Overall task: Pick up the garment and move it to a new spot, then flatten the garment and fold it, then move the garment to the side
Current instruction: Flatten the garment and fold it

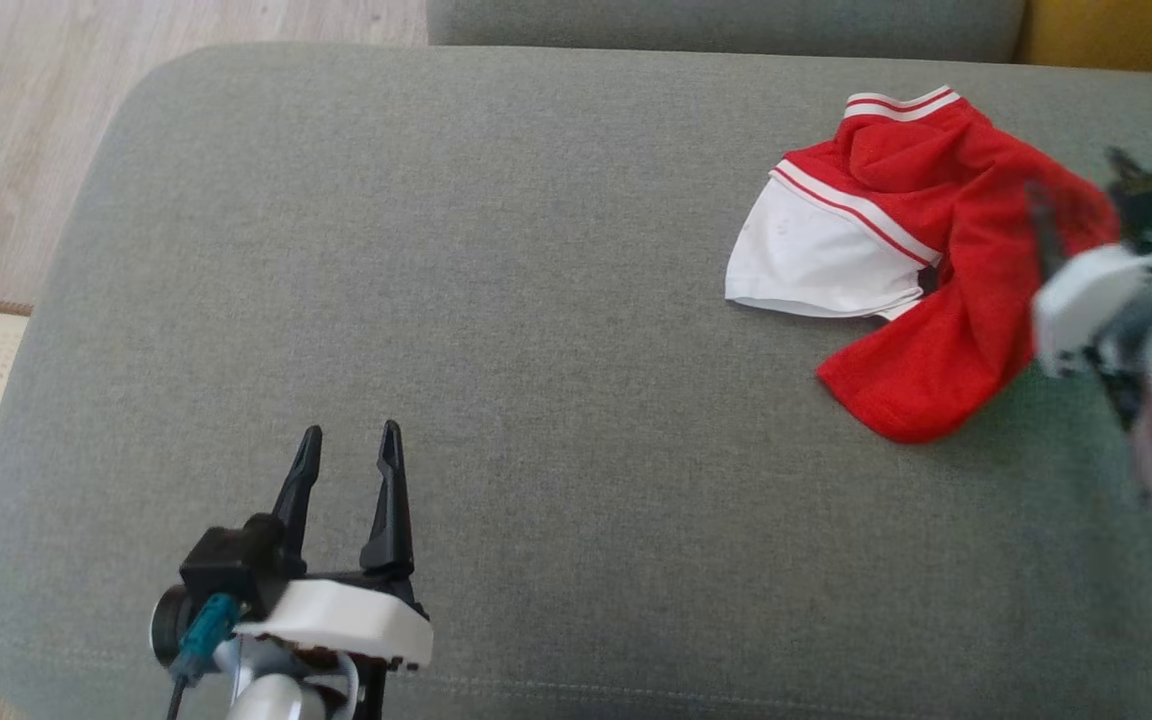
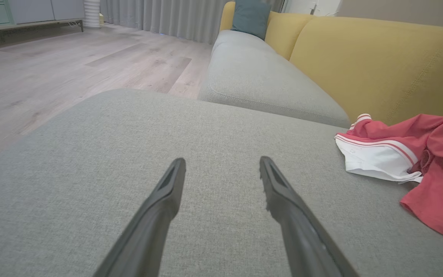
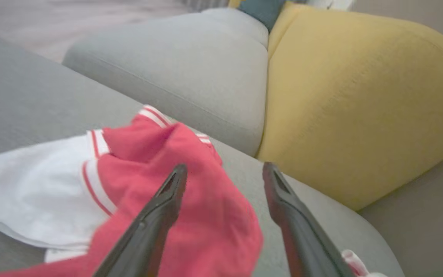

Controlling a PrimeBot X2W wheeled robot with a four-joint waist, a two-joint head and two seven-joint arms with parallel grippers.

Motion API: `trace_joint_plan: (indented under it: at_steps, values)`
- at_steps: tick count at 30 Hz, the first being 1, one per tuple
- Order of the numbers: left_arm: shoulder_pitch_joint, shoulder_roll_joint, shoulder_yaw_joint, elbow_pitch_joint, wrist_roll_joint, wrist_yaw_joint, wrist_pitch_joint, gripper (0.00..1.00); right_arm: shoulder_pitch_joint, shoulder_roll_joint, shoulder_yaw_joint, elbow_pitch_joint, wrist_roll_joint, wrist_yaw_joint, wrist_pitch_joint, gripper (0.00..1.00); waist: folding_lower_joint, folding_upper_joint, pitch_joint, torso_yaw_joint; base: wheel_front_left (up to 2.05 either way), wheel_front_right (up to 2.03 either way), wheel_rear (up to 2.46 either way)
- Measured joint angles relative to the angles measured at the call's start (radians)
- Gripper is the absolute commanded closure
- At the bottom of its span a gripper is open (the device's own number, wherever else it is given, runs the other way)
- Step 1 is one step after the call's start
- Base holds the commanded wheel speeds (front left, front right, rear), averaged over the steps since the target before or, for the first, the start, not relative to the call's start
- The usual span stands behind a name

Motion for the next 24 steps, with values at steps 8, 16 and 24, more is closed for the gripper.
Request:
trace_joint_plan:
  at_steps: [8,16,24]
  values:
    - [0.000,0.000,-0.008,0.001,0.000,-0.004,0.000,0.00,-0.001,0.146,0.230,0.008,0.107,0.000,-0.008,0.00,0.0000,0.0000,0.003,0.024,0.00,0.00,0.00]
    - [-0.001,0.000,-0.020,0.002,0.000,-0.003,0.000,0.00,0.000,0.146,0.373,0.098,0.199,0.000,0.047,0.00,0.0000,0.0000,0.019,0.097,0.00,0.00,0.00]
    - [-0.002,0.000,-0.028,0.002,-0.002,0.002,0.000,0.00,-0.007,0.121,0.430,0.181,0.258,0.000,0.111,0.00,0.0000,0.0000,0.040,0.156,0.00,0.00,0.00]
